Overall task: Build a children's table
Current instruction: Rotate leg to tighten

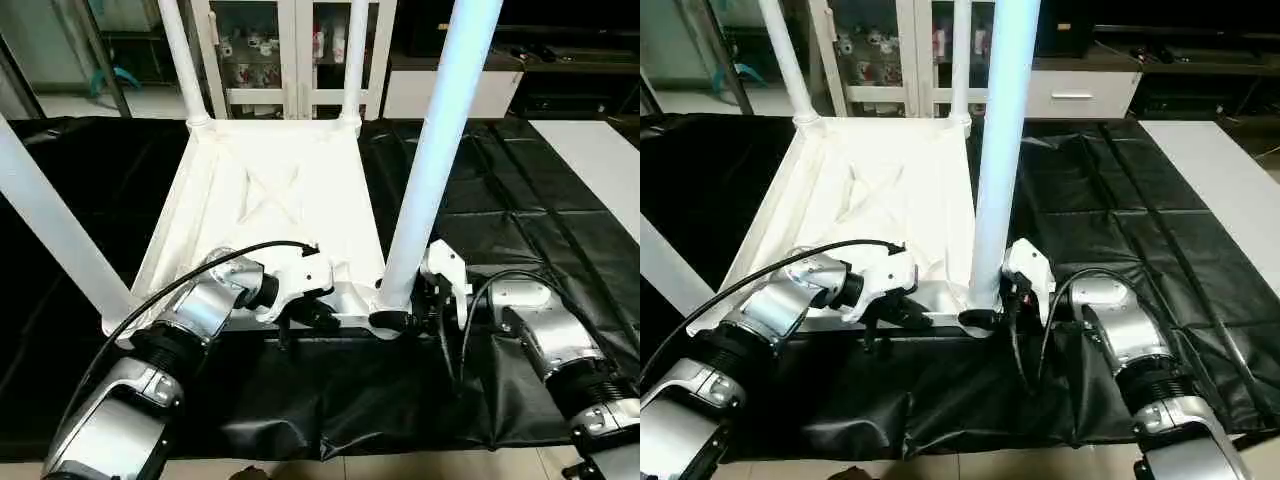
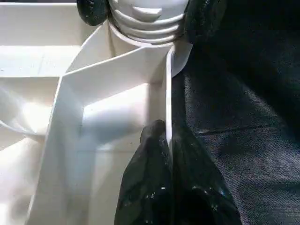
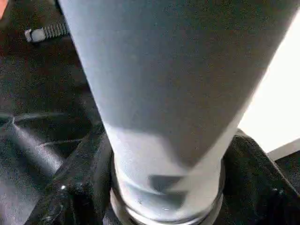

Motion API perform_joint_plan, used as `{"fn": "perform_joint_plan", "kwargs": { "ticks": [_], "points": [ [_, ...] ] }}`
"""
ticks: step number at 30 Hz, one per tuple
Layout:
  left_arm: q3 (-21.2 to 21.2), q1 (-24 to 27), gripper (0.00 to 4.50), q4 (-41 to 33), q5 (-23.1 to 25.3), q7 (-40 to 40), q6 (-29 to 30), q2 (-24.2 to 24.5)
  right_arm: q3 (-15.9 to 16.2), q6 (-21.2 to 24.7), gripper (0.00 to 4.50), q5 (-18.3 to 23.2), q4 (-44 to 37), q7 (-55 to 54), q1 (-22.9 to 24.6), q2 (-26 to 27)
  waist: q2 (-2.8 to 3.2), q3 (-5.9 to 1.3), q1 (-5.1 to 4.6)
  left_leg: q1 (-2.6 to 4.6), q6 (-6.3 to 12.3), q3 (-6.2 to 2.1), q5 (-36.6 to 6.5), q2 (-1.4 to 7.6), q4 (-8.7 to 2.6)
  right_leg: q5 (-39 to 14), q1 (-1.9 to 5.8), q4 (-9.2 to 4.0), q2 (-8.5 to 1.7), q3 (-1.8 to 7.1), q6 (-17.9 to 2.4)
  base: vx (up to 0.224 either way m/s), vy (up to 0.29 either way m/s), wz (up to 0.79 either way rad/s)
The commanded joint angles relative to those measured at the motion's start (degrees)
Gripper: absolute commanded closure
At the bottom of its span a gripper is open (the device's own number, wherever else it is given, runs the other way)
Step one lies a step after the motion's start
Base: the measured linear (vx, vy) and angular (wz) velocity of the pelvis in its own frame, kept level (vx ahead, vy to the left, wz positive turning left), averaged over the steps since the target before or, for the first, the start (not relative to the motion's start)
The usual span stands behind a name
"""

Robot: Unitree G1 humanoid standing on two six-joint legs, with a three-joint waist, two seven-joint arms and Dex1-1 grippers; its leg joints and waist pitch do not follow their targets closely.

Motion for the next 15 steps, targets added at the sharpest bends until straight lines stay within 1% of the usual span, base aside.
{"fn": "perform_joint_plan", "kwargs": {
  "ticks": [1,2,4,5,6,7,8,9,10,11,12,13,14,15],
  "points": [
    [-2.2,1.49,4.5,1.65,0.09,0.06,0.82,-2.07,-2.47,0.88,1.79,1.01,2.01,-5.28,-0.99,2.14,0.0,-3.28,-0.19,0.76,2.61,-1.05,-13.02,2.4,-4.35,-12.72,2.4,-3.44,-3.24,1.84,-13.94,0.0,0.0,0.0],
    [-2.2,1.49,4.5,1.65,0.09,0.06,0.82,-2.07,-2.47,0.88,1.79,1.01,2.01,-5.28,-0.99,2.14,-0.16,-3.19,-0.42,0.7,2.48,-0.98,-13.67,2.37,-4.4,-13.05,2.33,-3.59,-3.18,1.85,-13.92,0.0,0.0,0.0],
    [-1.41,1.0,4.5,3.08,-0.08,1.83,0.87,-2.91,-4.16,0.67,1.79,1.4,3.44,-9.31,-1.02,3.7,-0.29,-3.11,-0.66,0.92,1.57,-1.05,-15.47,2.31,-4.58,-15.17,2.29,-3.86,-3.26,1.86,-13.66,0.0,0.0,0.0],
    [-0.81,0.51,4.5,4.38,0.01,3.83,0.57,-3.68,-5.44,0.49,1.8,1.47,4.59,-13.26,-1.14,4.96,-0.61,-3.02,-0.9,0.65,1.14,-1.23,-16.18,2.19,-4.76,-17.28,2.6,-3.98,-3.37,1.79,-12.92,0.0,0.0,0.0],
    [0.19,-0.42,4.5,6.42,0.16,7.14,0.46,-4.89,-7.32,0.56,1.8,1.64,6.24,-19.36,-1.47,6.98,-0.51,-2.76,-1.24,0.67,0.62,-1.33,-17.17,2.16,-4.99,-20.46,2.26,-4.4,-3.45,1.83,-11.88,0.0,0.0,0.0],
    [1.15,-1.25,4.5,8.21,0.16,10.03,0.56,-6.01,-8.77,0.83,1.8,1.58,7.62,-24.73,-1.78,8.71,-0.59,-2.74,-1.43,0.85,0.21,-1.35,-18.02,2.05,-4.96,-22.53,2.11,-4.68,-3.53,1.84,-11.2,0.0,0.0,0.0],
    [1.76,-1.88,4.5,9.48,0.28,12.31,0.47,-6.78,-9.46,1.03,1.8,1.36,8.4,-28.11,-1.95,9.81,-0.74,-2.71,-1.94,0.97,-0.57,-1.51,-18.55,1.89,-5.02,-24.53,2.14,-4.81,-3.54,1.85,-10.35,0.0,0.0,0.0],
    [2.56,-2.85,4.5,11.26,0.51,15.64,0.38,-7.85,-9.94,0.76,1.8,0.59,9.36,-32.64,-2.17,11.22,-0.69,-2.79,-2.14,0.89,-0.83,-1.68,-18.56,1.87,-5.12,-25.06,2.22,-4.82,-3.65,1.79,-10.09,0.0,0.0,0.0],
    [2.73,-3.07,4.5,11.63,0.55,16.32,0.4,-8.07,-10.0,0.62,1.8,0.37,9.55,-33.61,-2.23,11.51,-0.62,-2.67,-2.57,0.78,-1.03,-1.79,-19.13,1.79,-5.26,-26.58,2.22,-5.07,-3.51,1.69,-9.21,0.0,0.0,0.0],
    [4.35,-4.68,4.5,14.07,0.56,21.86,0.99,-10.06,-10.91,-0.05,1.8,-0.55,11.83,-40.78,-3.12,14.03,-0.36,-2.74,-2.63,1.03,-0.8,-1.86,-20.0,1.75,-5.2,-27.69,2.1,-5.3,-3.58,1.68,-8.71,0.0,0.0,0.0],
    [4.78,-5.04,4.5,14.58,0.52,23.26,1.19,-10.54,-11.22,-0.09,1.8,-0.54,12.44,-42.29,-3.39,14.64,-0.37,-2.68,-2.86,1.45,-0.96,-1.68,-20.61,1.77,-5.07,-27.87,1.54,-5.62,-3.55,1.82,-8.88,0.0,0.0,0.0],
    [4.89,-5.14,4.5,14.71,0.51,23.65,1.24,-10.67,-11.31,-0.1,1.8,-0.54,12.6,-42.7,-3.46,14.81,-0.49,-2.65,-2.98,1.37,-0.8,-1.65,-20.77,1.63,-5.09,-28.1,1.58,-5.66,-3.44,1.78,-8.84,0.0,0.0,0.0],
    [5.39,-5.97,4.5,16.02,0.73,26.48,1.6,-11.66,-11.82,-0.79,1.8,-0.96,14.03,-46.63,-4.21,16.12,-0.22,-2.79,-3.04,1.07,-0.62,-1.77,-20.22,1.64,-5.13,-27.28,1.84,-5.42,-3.45,1.74,-8.88,0.0,0.0,0.0],
    [5.65,-6.74,4.5,17.23,1.21,29.43,1.72,-12.44,-12.13,-1.57,1.8,-1.23,15.22,-49.53,-4.91,17.36,-0.33,-2.83,-3.18,1.16,-0.46,-1.68,-20.02,1.7,-5.14,-25.84,1.69,-5.45,-3.3,1.79,-9.04,0.0,0.0,0.0]
  ]
}}
